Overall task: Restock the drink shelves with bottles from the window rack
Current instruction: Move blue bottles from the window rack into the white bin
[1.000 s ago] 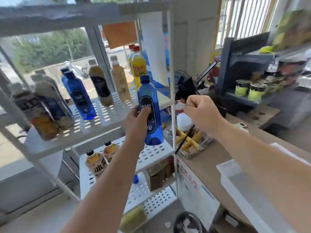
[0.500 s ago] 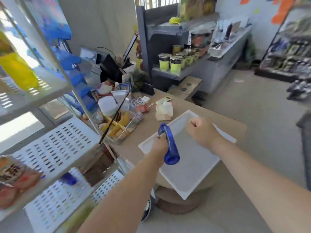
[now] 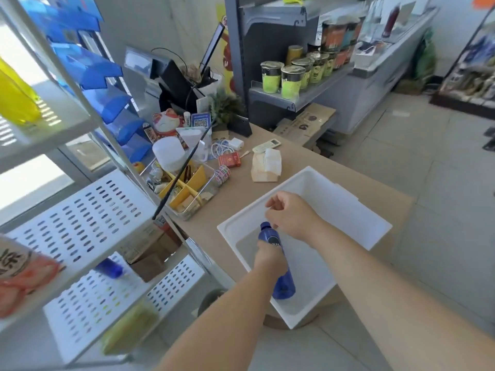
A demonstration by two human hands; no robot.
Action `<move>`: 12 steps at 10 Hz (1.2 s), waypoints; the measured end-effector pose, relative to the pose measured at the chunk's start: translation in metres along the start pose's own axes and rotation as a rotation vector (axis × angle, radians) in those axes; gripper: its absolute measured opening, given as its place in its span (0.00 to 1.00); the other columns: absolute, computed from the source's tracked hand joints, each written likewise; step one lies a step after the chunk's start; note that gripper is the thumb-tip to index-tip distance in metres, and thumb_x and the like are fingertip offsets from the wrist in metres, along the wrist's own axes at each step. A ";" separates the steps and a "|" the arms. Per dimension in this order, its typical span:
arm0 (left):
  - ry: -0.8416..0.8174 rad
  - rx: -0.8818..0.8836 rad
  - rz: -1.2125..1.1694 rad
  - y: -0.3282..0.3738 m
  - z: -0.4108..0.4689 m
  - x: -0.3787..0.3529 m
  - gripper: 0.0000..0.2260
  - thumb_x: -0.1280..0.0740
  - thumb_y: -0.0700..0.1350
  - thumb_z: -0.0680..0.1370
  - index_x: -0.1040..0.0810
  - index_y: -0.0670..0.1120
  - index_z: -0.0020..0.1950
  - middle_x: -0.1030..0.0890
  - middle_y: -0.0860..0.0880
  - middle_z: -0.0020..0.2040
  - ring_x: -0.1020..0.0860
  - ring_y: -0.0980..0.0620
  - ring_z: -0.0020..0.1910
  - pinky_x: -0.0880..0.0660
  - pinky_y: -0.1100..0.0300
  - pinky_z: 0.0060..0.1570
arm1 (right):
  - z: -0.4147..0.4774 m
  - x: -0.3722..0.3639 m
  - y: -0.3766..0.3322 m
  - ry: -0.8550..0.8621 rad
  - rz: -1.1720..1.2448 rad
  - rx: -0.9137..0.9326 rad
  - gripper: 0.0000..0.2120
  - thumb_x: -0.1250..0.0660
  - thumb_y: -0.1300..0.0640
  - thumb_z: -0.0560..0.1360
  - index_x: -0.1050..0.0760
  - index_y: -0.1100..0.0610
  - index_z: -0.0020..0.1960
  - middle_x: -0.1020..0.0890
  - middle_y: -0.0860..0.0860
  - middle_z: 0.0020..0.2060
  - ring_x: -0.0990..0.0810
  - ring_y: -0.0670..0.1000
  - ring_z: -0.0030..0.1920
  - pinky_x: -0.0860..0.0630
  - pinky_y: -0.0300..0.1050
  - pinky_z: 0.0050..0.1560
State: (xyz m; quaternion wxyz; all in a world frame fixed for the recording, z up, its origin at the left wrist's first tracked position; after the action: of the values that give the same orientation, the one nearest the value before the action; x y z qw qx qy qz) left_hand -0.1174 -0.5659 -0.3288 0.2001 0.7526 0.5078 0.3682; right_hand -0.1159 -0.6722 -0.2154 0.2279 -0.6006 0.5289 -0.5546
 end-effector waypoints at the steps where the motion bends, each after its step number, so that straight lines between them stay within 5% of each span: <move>1: -0.123 -0.061 0.516 0.005 0.018 -0.011 0.21 0.46 0.44 0.84 0.39 0.43 0.77 0.35 0.41 0.76 0.33 0.41 0.74 0.32 0.59 0.64 | 0.001 -0.002 -0.018 -0.029 -0.024 0.021 0.04 0.34 0.59 0.76 0.24 0.53 0.51 0.19 0.51 0.45 0.19 0.49 0.38 0.23 0.41 0.40; 2: -0.205 -0.215 0.423 0.017 0.022 0.005 0.20 0.45 0.42 0.83 0.36 0.41 0.76 0.33 0.41 0.75 0.32 0.40 0.73 0.38 0.48 0.72 | 0.003 -0.007 -0.048 -0.056 -0.052 0.078 0.04 0.33 0.58 0.76 0.24 0.54 0.50 0.19 0.51 0.43 0.19 0.48 0.38 0.24 0.42 0.39; 4: -0.285 -0.226 0.053 0.074 -0.016 0.146 0.13 0.37 0.39 0.80 0.22 0.45 0.64 0.17 0.45 0.56 0.17 0.48 0.53 0.20 0.55 0.52 | -0.002 -0.033 -0.149 -0.066 -0.090 0.304 0.02 0.33 0.55 0.76 0.23 0.50 0.49 0.18 0.48 0.38 0.20 0.45 0.37 0.27 0.39 0.36; 5: -0.126 -0.351 -0.105 0.082 -0.035 0.269 0.08 0.36 0.38 0.80 0.19 0.47 0.52 0.15 0.46 0.50 0.16 0.51 0.45 0.21 0.59 0.44 | -0.016 -0.075 -0.218 -0.132 -0.070 0.445 0.02 0.33 0.55 0.77 0.22 0.50 0.49 0.17 0.47 0.37 0.21 0.42 0.33 0.27 0.39 0.36; 7: 0.343 -0.659 -0.253 0.116 -0.081 0.485 0.13 0.38 0.33 0.79 0.21 0.50 0.43 0.17 0.50 0.40 0.20 0.53 0.39 0.26 0.63 0.39 | -0.042 -0.188 -0.346 -0.256 -0.051 0.703 0.01 0.32 0.57 0.75 0.21 0.53 0.46 0.18 0.47 0.34 0.22 0.44 0.32 0.27 0.38 0.36; 8: 0.602 -0.754 -0.213 0.123 -0.084 0.555 0.12 0.35 0.36 0.77 0.21 0.54 0.44 0.20 0.55 0.40 0.22 0.54 0.40 0.27 0.63 0.42 | -0.047 -0.237 -0.386 -0.265 -0.035 0.762 0.01 0.31 0.58 0.74 0.21 0.53 0.43 0.16 0.50 0.34 0.19 0.50 0.32 0.25 0.41 0.35; 9: 0.848 -0.739 -0.218 0.119 -0.077 0.610 0.10 0.33 0.41 0.77 0.24 0.50 0.58 0.21 0.55 0.45 0.24 0.57 0.42 0.31 0.68 0.39 | -0.048 -0.281 -0.415 -0.278 -0.061 0.805 0.02 0.30 0.59 0.72 0.21 0.52 0.42 0.15 0.51 0.37 0.20 0.49 0.35 0.22 0.47 0.40; 10: 0.901 -0.730 -0.266 0.123 -0.056 0.644 0.21 0.30 0.43 0.76 0.31 0.46 0.68 0.25 0.50 0.58 0.25 0.52 0.53 0.26 0.61 0.50 | -0.041 -0.322 -0.442 -0.276 -0.061 0.830 0.04 0.29 0.59 0.72 0.22 0.51 0.45 0.17 0.47 0.40 0.20 0.48 0.40 0.22 0.44 0.43; 11: 0.921 -0.647 -0.249 0.131 -0.034 0.664 0.22 0.29 0.47 0.73 0.33 0.49 0.64 0.25 0.48 0.57 0.22 0.47 0.52 0.24 0.55 0.45 | -0.033 -0.355 -0.469 -0.240 -0.069 0.872 0.08 0.28 0.59 0.72 0.21 0.54 0.50 0.17 0.46 0.43 0.19 0.46 0.43 0.26 0.38 0.44; 12: 0.912 -0.598 -0.260 0.138 -0.013 0.679 0.33 0.28 0.54 0.66 0.37 0.53 0.68 0.25 0.47 0.60 0.22 0.44 0.57 0.22 0.45 0.56 | -0.025 -0.382 -0.494 -0.204 -0.079 0.897 0.11 0.27 0.58 0.72 0.22 0.54 0.54 0.19 0.43 0.43 0.22 0.39 0.41 0.27 0.36 0.43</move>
State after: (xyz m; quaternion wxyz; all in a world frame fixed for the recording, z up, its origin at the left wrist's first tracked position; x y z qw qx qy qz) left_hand 0.1030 -0.0035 0.0114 0.2084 0.3589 0.5051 0.7568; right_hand 0.1168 -0.1591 0.0543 0.4949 -0.5140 0.1883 -0.6749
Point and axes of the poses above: each hand's wrist, its own z-axis towards the middle knuckle, its own x-axis out of the back of the hand, y = z × x, the point moved 6 cm from there along z, towards the middle knuckle
